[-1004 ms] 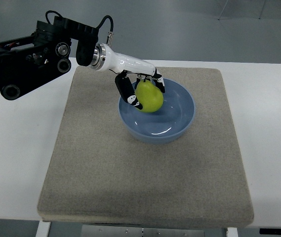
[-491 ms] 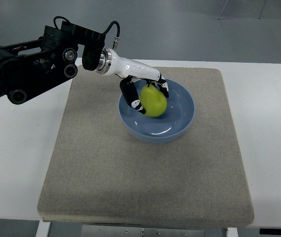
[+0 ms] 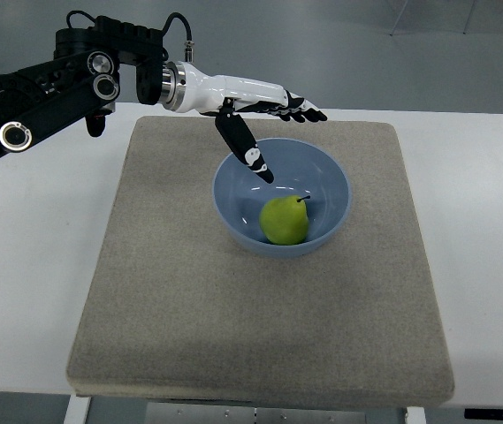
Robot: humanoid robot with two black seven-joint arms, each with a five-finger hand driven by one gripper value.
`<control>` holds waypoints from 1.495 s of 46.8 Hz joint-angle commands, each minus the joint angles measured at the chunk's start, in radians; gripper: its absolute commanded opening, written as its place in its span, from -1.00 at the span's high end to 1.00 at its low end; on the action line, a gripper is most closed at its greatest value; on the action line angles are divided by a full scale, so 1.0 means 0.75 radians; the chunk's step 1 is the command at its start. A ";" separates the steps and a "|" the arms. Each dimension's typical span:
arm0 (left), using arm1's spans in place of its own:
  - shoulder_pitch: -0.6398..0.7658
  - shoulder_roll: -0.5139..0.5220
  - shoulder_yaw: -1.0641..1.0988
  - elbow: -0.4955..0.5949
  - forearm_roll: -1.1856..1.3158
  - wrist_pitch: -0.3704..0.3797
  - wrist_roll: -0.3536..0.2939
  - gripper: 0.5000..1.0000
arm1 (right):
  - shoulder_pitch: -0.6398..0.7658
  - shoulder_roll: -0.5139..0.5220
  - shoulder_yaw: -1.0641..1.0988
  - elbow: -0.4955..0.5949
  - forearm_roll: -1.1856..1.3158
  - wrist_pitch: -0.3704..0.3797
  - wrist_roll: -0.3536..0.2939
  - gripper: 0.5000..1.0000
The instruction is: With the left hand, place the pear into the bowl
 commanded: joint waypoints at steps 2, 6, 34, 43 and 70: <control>0.017 0.001 -0.071 0.083 -0.194 0.000 0.002 -0.97 | 0.002 0.000 0.001 0.000 0.000 0.000 0.000 -0.69; 0.049 0.001 -0.107 0.114 -0.279 0.000 0.008 -0.97 | 0.000 0.000 -0.001 0.000 0.000 0.000 0.000 -0.69; 0.313 0.082 -0.449 0.306 -0.718 0.000 0.035 -0.98 | 0.000 0.000 0.001 0.000 0.000 0.000 0.000 -0.69; 0.315 0.085 -0.451 0.466 -0.955 0.000 0.200 -0.97 | 0.000 0.000 0.001 0.000 0.000 0.000 0.000 -0.69; 0.407 0.029 -0.439 0.633 -1.602 0.000 0.411 -0.97 | 0.000 0.000 0.001 0.000 0.000 0.000 0.000 -0.69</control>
